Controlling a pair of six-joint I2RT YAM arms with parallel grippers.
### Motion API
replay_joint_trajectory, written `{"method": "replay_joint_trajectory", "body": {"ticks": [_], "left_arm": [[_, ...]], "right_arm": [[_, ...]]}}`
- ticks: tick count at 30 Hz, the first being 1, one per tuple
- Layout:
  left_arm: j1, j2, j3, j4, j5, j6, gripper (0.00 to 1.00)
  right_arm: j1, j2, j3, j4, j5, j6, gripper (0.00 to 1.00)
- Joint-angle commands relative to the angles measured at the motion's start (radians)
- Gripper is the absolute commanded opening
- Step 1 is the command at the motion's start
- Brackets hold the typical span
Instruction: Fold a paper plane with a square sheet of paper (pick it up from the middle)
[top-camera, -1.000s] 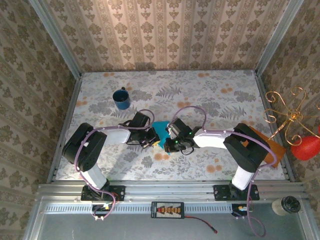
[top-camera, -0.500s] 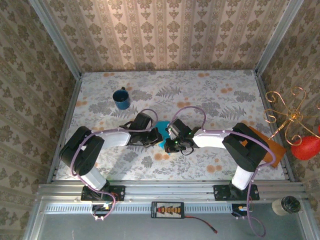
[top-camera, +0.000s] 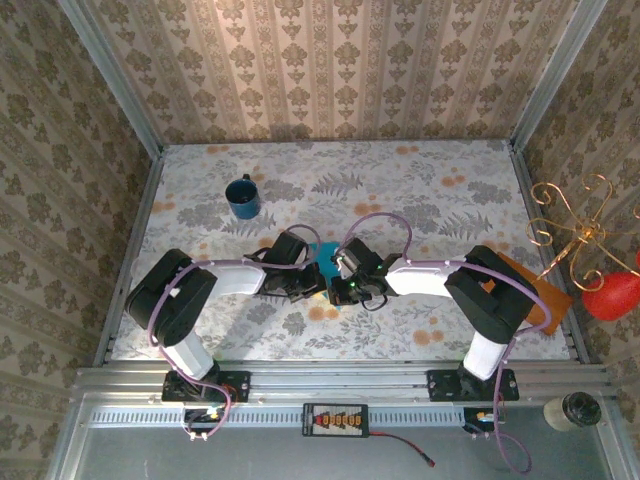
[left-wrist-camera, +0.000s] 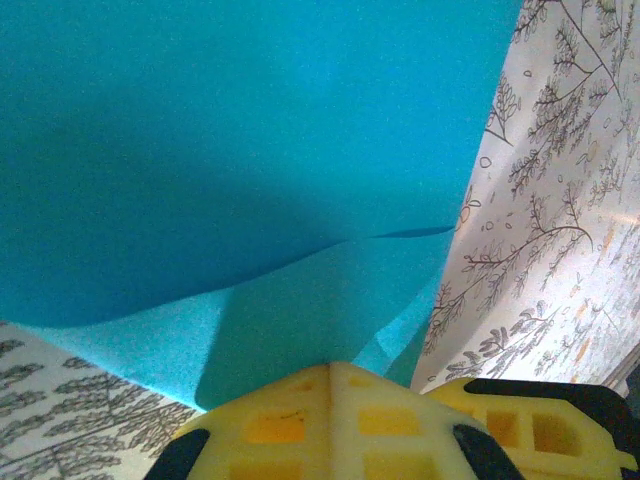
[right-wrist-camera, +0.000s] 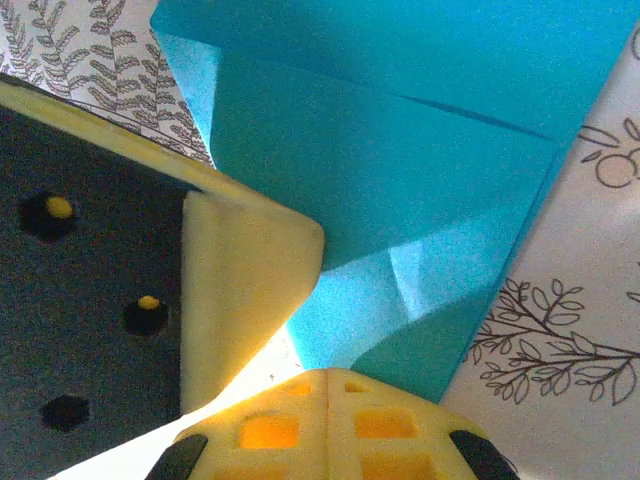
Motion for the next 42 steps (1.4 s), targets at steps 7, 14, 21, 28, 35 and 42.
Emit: {"method": "replay_joint_trajectory", "body": {"ticks": [7,14,21,28,35,42], "left_arm": [[0.018,0.015,0.024,-0.085,-0.088,0.141,0.03],[0.131,0.009,-0.009,-0.016,-0.036,0.197,0.05],[0.245,0.012,-0.037,0.049,0.003,0.245,0.06],[0.302,-0.049,-0.015,-0.019,0.014,0.276,0.07],[0.292,-0.199,-0.044,-0.046,0.008,0.214,0.1],[0.222,-0.283,-0.124,0.001,-0.016,0.107,0.23]], "right_arm": [[-0.009,0.038,-0.042,-0.161,0.081,-0.011,0.01],[-0.029,0.024,-0.086,-0.185,0.09,-0.028,0.0],[-0.043,0.021,-0.112,-0.172,0.082,-0.028,0.0],[-0.047,0.016,-0.097,-0.153,0.059,-0.037,0.01],[-0.076,-0.067,-0.022,-0.066,-0.067,-0.126,0.02],[-0.081,-0.196,-0.005,0.001,-0.012,-0.065,0.21]]}}
